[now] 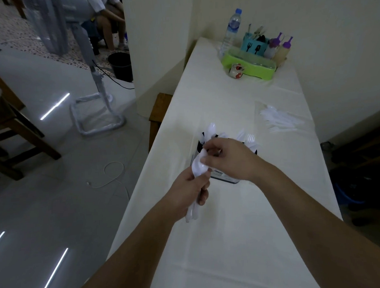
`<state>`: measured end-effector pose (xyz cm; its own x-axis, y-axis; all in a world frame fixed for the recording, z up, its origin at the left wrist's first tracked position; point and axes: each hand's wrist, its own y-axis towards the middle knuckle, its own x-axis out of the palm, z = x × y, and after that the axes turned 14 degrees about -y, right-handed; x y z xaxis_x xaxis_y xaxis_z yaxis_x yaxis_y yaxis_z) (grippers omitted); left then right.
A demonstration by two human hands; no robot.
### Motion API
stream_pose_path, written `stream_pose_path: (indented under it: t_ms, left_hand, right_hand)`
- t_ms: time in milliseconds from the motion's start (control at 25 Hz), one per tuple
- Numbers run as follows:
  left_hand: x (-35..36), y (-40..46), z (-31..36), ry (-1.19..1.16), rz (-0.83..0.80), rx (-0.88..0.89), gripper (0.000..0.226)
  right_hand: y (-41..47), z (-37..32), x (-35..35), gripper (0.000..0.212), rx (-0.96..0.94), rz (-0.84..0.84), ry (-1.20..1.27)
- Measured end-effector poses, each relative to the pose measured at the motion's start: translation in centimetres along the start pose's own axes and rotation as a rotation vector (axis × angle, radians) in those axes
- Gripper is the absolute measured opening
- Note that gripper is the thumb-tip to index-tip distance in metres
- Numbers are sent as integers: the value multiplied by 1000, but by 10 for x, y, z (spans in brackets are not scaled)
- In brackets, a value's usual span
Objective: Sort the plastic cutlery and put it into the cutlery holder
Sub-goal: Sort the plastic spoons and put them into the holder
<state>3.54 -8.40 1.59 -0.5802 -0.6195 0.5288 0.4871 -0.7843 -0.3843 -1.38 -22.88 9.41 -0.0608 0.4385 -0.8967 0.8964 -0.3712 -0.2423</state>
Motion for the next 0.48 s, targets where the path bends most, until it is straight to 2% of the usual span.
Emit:
stream_pose_path:
  t_ms: [160, 320, 480]
  left_hand:
    - [10, -5, 1, 3, -37, -6, 22]
    - [14, -10, -1, -117, -31, -22, 26]
    - [18, -12, 0, -124, -6, -76, 31]
  right_hand:
    - [-7, 4, 5, 12, 27, -53, 138]
    - [-16, 9, -4, 20, 141, -96, 221]
    - [-23, 10, -4, 30, 175, 23, 280]
